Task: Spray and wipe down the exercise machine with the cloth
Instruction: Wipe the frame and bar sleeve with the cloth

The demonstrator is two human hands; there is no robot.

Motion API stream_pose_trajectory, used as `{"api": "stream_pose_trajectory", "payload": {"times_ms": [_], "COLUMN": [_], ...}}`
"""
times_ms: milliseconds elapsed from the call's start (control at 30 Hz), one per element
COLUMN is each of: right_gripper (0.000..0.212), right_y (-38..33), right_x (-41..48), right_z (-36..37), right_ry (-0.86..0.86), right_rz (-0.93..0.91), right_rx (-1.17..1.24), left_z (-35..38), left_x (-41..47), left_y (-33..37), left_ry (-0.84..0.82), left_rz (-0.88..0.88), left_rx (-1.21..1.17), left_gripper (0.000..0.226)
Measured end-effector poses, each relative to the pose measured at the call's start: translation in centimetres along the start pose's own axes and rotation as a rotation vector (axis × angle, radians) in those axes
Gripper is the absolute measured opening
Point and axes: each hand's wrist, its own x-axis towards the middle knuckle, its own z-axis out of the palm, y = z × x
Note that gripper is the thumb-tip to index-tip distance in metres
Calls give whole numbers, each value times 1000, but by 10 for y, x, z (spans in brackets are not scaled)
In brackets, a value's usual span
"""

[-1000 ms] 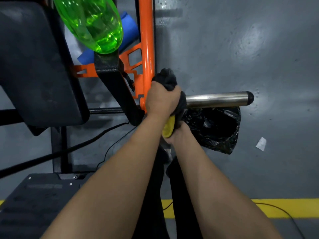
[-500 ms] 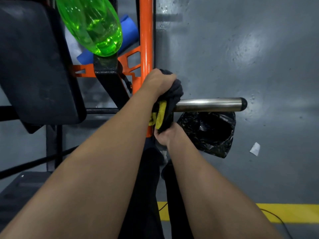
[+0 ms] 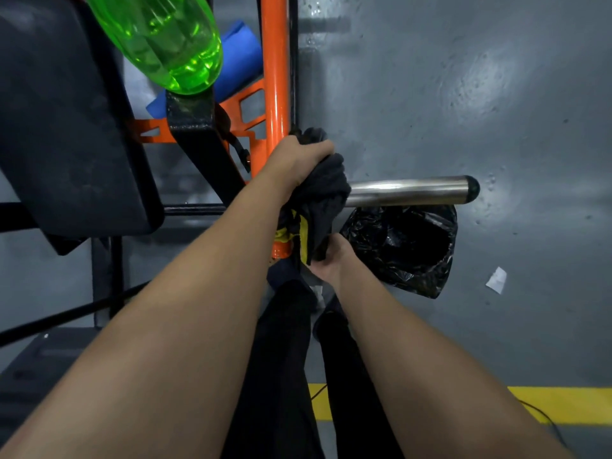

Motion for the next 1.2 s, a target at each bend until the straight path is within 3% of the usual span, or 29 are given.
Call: {"api": "stream_pose_trajectory", "payload": {"times_ms": [100, 167, 267, 367, 500, 600, 667, 733, 800, 867, 967, 1033, 1100, 1200], "right_gripper": [39, 44, 38, 22, 31, 61, 79, 84, 80, 66, 53, 46, 62, 80], "right_y": [-11, -22, -41, -53, -51, -46, -45, -53, -73, -91, -100, -93, -83, -72], "right_x": [-15, -32, -57, -88, -121, -133, -129, -116, -99, -91, -89, -90, -88, -77], "right_z": [-6, -9, -2, 15, 28, 19, 18, 30, 46, 65, 95, 111, 114, 96], "right_ry": [51, 107, 185, 131, -160, -390, -426, -423, -348, -179, 3, 28, -54, -107], "right_rz": [8, -64, -463, -849, -923, -1006, -1200, -1338, -1386, -1385, -1213, -1159, -1108, -1113], "right_rx": [-271, -664, -1112, -1113, -930, -1072, -1286, -1308, -1268, -1394, -1599, -1665, -1646, -1570], "left_z": [3, 5, 9, 8, -8, -19, -20, -21, -18, -14, -8, -2, 6, 19], "left_x": [-4, -5, -23, -31, -26, -29, -30, -25, -21, -16, -20, -23, -30, -41], "left_y": [-2, -11, -20, -31, -33, -27, -13, 0, 5, -4, -30, -48, -60, -66], "left_ry": [69, 131, 219, 377, 471, 497, 534, 551, 504, 445, 369, 356, 396, 458], "left_rz": [10, 43, 80, 102, 115, 166, 217, 271, 273, 259, 242, 250, 360, 445], "left_rx": [-60, -59, 13, 185, 297, 197, 44, -80, -98, 41, 70, 116, 194, -110], "left_gripper": [42, 45, 43, 51, 46, 48, 46, 34, 37, 39, 44, 52, 60, 63]}}
